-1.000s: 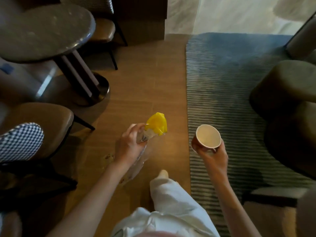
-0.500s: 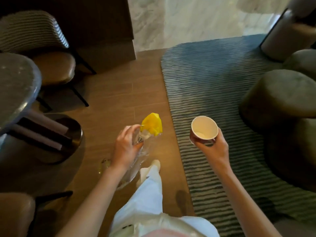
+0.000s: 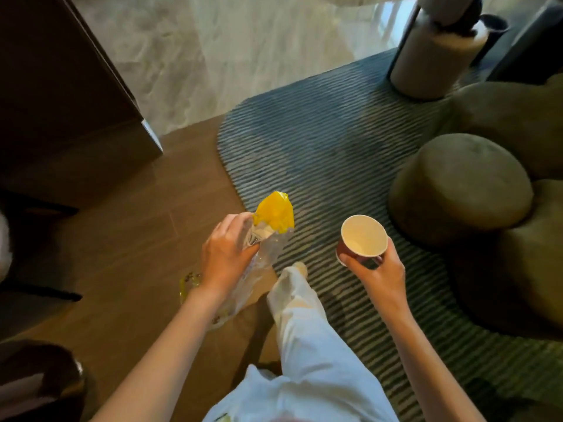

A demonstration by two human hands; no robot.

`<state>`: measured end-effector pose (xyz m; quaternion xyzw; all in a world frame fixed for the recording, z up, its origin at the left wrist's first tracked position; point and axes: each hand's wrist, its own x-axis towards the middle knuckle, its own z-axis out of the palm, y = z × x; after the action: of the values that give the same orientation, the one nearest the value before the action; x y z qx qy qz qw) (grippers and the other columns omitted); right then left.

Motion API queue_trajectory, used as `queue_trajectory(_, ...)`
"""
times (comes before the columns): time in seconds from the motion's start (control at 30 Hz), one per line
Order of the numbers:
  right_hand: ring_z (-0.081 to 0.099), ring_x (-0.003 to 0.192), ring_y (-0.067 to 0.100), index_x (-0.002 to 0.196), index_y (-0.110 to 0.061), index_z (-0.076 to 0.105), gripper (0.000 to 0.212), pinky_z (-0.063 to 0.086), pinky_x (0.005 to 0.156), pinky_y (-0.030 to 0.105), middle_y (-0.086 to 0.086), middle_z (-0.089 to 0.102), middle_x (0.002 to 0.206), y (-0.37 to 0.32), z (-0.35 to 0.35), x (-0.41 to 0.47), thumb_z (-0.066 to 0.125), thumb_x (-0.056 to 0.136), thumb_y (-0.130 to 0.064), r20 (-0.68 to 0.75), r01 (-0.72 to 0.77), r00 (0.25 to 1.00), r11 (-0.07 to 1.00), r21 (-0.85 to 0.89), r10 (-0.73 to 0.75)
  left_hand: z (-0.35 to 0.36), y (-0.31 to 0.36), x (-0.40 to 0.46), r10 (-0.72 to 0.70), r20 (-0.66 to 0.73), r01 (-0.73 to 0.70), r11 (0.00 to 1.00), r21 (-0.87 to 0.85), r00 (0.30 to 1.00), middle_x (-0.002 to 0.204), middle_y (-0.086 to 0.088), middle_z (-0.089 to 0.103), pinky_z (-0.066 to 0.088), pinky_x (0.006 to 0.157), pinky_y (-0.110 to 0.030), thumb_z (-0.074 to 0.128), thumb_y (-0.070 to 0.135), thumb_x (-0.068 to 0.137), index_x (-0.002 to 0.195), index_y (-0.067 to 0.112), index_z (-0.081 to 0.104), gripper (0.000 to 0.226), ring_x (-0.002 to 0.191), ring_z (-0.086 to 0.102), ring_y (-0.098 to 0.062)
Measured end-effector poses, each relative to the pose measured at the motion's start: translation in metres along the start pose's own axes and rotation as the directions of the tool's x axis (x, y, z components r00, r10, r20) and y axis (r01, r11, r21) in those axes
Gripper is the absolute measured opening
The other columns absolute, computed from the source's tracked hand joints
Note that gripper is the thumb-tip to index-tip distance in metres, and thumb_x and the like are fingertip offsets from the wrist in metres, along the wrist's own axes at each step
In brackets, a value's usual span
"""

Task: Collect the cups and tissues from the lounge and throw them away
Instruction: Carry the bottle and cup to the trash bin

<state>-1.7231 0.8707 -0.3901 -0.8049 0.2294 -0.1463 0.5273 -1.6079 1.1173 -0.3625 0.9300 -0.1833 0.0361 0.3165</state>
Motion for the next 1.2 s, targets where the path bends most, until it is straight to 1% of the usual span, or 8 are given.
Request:
queue_trajectory(0.17,0.053,0.096,-0.018,0.121,-0.037,0.046,0.065,0.043,0.074,0.008,-0.027,0.054,0.109,-0.018,0.019,0.168,0.082,0.069,-0.025,0.009,-0.028,1.000,0.998,0.055,0.027,0.014,-0.007,0.155,-0.037,-0.044,0.036,0.999,-0.020,0.998,0.105,0.000,0.063,0.040,0.069,-0.027,0.078,0.019,0.074,0.113,0.016,0.061,0.043,0.094,0.061,-0.022)
queue_trajectory(0.4,0.055,0.098,-0.013,0.113,-0.044,0.048,0.064,0.043,0.077,0.003,-0.021,0.056,0.110,-0.070,0.043,0.372,0.084,0.069,-0.016,0.012,0.114,0.993,0.992,0.055,-0.115,0.024,-0.022,0.338,-0.061,-0.092,0.064,0.997,0.033,0.994,0.104,-0.001,0.063,0.039,0.067,-0.026,0.078,0.017,0.073,0.112,0.019,0.059,0.043,0.091,0.061,-0.024)
queue_trajectory(0.53,0.058,0.109,0.015,0.127,-0.006,0.049,0.069,0.049,0.093,0.027,0.009,0.058,0.120,-0.077,0.075,0.475,0.082,0.068,-0.016,0.037,0.212,0.976,0.977,0.008,-0.212,0.046,-0.045,0.443,-0.051,-0.086,0.052,0.999,0.003,0.995,0.105,0.000,0.063,0.039,0.068,-0.025,0.078,0.021,0.075,0.112,0.018,0.059,0.041,0.091,0.061,-0.022)
queue_trajectory(0.63,0.059,0.109,0.023,0.127,0.000,0.049,0.068,0.051,0.093,0.041,0.012,0.058,0.119,-0.085,0.099,0.561,0.082,0.068,-0.014,-0.007,0.221,0.975,0.975,0.015,-0.221,0.060,-0.064,0.535,-0.025,-0.081,0.024,1.000,-0.017,0.996,0.102,-0.001,0.064,0.038,0.068,-0.025,0.078,0.022,0.076,0.111,0.016,0.060,0.040,0.090,0.061,-0.022)
queue_trajectory(0.77,0.060,0.103,0.009,0.125,-0.012,0.051,0.067,0.051,0.090,0.028,0.006,0.060,0.116,-0.106,0.124,0.672,0.083,0.067,-0.011,-0.080,0.171,0.983,0.984,0.043,-0.167,0.075,-0.078,0.669,-0.006,-0.020,0.004,0.997,-0.082,1.000,0.103,-0.007,0.065,0.040,0.072,-0.029,0.078,0.020,0.076,0.111,0.010,0.062,0.040,0.092,0.062,-0.027)
queue_trajectory(0.93,0.061,0.093,-0.005,0.124,-0.020,0.048,0.066,0.052,0.085,0.018,-0.013,0.060,0.108,-0.119,0.134,0.782,0.084,0.068,-0.018,-0.161,0.134,0.978,0.991,-0.003,-0.133,0.095,-0.066,0.816,0.133,0.027,-0.130,0.988,-0.084,0.991,0.101,-0.009,0.066,0.031,0.067,-0.018,0.063,0.047,0.080,0.110,0.009,0.063,0.049,0.089,0.063,-0.025)
queue_trajectory(1.07,0.057,0.098,-0.009,0.129,-0.012,0.049,0.071,0.049,0.086,0.014,-0.013,0.058,0.107,-0.101,0.131,0.863,0.084,0.068,-0.019,-0.186,0.058,0.980,0.997,-0.057,-0.068,0.132,-0.054,0.918,0.145,0.065,-0.141,0.988,-0.059,0.987,0.104,-0.010,0.068,0.041,0.067,-0.026,0.070,0.038,0.078,0.111,0.008,0.064,0.044,0.087,0.066,-0.030)
queue_trajectory(1.2,0.053,0.096,-0.019,0.126,-0.024,0.048,0.071,0.045,0.078,0.004,-0.028,0.052,0.101,-0.081,0.117,0.966,0.085,0.066,-0.024,-0.229,-0.005,0.973,0.999,-0.049,-0.007,0.175,-0.040,1.021,0.128,0.074,-0.127,0.992,-0.014,0.989,0.105,-0.007,0.068,0.048,0.062,-0.037,0.076,0.027,0.078,0.113,0.013,0.062,0.040,0.082,0.066,-0.033)
